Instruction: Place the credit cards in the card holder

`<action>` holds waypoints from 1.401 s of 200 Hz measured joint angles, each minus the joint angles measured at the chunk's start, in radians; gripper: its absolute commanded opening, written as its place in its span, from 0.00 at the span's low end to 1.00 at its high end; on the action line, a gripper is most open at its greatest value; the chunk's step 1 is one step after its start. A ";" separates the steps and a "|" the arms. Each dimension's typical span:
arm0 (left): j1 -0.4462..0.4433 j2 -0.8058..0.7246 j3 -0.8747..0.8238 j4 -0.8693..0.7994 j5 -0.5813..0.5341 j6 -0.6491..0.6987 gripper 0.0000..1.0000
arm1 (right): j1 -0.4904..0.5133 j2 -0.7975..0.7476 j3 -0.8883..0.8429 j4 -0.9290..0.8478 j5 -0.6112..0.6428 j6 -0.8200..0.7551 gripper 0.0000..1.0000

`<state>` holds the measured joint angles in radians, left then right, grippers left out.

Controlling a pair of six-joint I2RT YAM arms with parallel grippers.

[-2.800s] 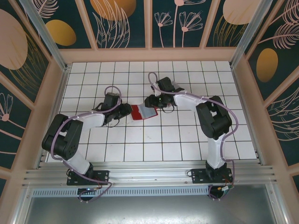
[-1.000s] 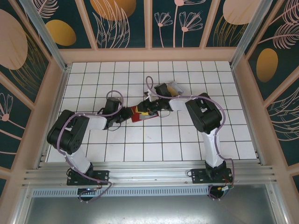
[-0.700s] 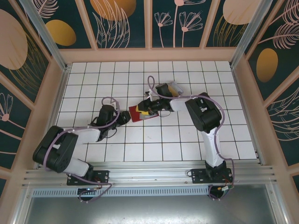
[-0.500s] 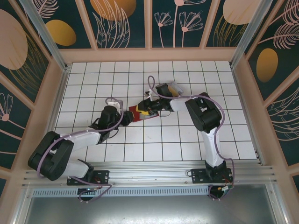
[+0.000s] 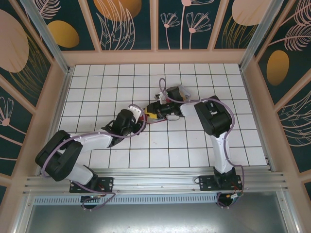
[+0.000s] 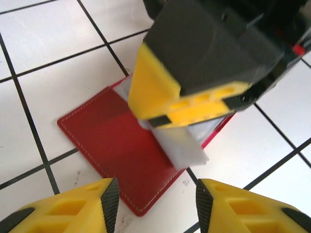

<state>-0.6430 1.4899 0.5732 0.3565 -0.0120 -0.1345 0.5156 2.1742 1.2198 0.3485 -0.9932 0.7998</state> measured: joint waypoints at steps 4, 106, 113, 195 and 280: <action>0.000 0.008 0.000 0.002 0.002 0.005 0.52 | -0.002 0.000 0.000 0.003 0.000 0.005 0.47; -0.026 0.174 0.094 0.055 0.022 0.091 0.47 | -0.004 0.010 -0.004 0.060 -0.011 0.114 0.47; -0.027 0.184 0.108 0.055 0.023 0.098 0.46 | -0.005 0.013 -0.004 0.069 -0.014 0.124 0.47; -0.066 0.259 0.175 -0.040 0.008 0.161 0.45 | -0.005 0.019 -0.004 0.098 -0.030 0.169 0.48; -0.067 0.329 0.239 -0.065 -0.027 0.190 0.29 | -0.030 0.019 -0.015 0.109 -0.026 0.174 0.47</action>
<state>-0.7097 1.8191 0.8124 0.2916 -0.0387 0.0559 0.4858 2.1937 1.2045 0.4572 -1.0191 0.9741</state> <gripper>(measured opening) 0.355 0.473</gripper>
